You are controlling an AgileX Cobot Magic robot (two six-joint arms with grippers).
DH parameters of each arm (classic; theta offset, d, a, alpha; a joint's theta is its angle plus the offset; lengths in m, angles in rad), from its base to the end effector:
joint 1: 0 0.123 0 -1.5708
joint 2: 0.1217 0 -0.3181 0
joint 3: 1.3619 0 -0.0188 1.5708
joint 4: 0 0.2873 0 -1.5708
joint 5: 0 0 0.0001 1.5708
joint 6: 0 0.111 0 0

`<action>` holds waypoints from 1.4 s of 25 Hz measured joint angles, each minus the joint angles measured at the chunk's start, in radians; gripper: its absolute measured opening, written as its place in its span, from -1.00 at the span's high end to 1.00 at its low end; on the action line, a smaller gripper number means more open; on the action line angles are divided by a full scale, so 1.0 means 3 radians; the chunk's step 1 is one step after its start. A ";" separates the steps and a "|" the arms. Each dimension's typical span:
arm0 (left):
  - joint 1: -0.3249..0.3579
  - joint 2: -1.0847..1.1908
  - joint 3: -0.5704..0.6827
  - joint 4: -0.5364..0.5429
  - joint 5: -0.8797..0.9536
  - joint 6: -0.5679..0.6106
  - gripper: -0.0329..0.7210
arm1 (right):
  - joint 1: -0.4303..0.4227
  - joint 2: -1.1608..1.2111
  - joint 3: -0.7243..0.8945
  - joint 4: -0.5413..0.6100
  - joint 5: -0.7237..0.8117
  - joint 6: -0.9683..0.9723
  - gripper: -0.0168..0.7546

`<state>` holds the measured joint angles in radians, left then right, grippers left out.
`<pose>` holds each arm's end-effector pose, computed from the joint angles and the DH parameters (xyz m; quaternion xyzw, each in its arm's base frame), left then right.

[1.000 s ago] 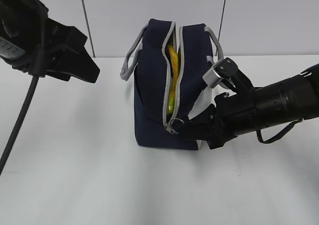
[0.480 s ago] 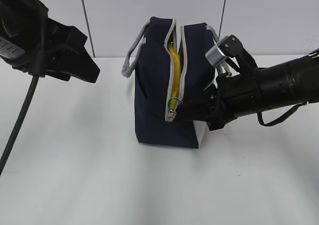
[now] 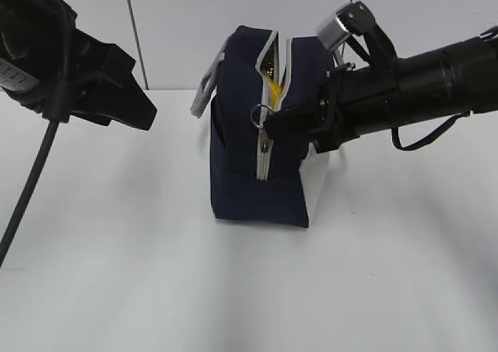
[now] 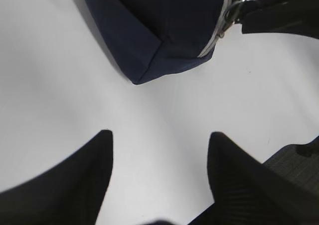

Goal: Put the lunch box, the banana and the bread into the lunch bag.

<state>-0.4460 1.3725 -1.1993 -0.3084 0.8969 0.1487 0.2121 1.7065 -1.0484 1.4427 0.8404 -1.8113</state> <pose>0.2822 -0.1641 0.3459 0.2226 0.9209 -0.1835 0.2620 0.3634 0.1622 0.2423 -0.4224 0.7361 0.3234 0.4185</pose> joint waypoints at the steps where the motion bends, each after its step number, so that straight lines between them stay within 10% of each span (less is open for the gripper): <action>1: 0.0000 0.0000 0.0000 -0.0005 -0.0010 0.0025 -0.21 | 0.0000 0.0000 -0.0049 -0.0019 0.0014 0.0019 0.96; 21: 0.0000 0.0000 0.0000 -0.0347 -0.0295 0.0461 -0.21 | 0.0000 0.0000 -0.0758 -0.0129 0.0116 0.0128 0.96; 35: 0.0000 0.0516 0.0000 -0.1532 -0.0647 0.2294 -0.21 | 0.0000 0.0013 -0.0888 -0.0503 0.0187 0.0522 0.96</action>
<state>-0.4460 1.5272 -1.1993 -0.7680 0.7027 0.8368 0.2121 1.7103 -1.3148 1.2917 0.8964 -1.6547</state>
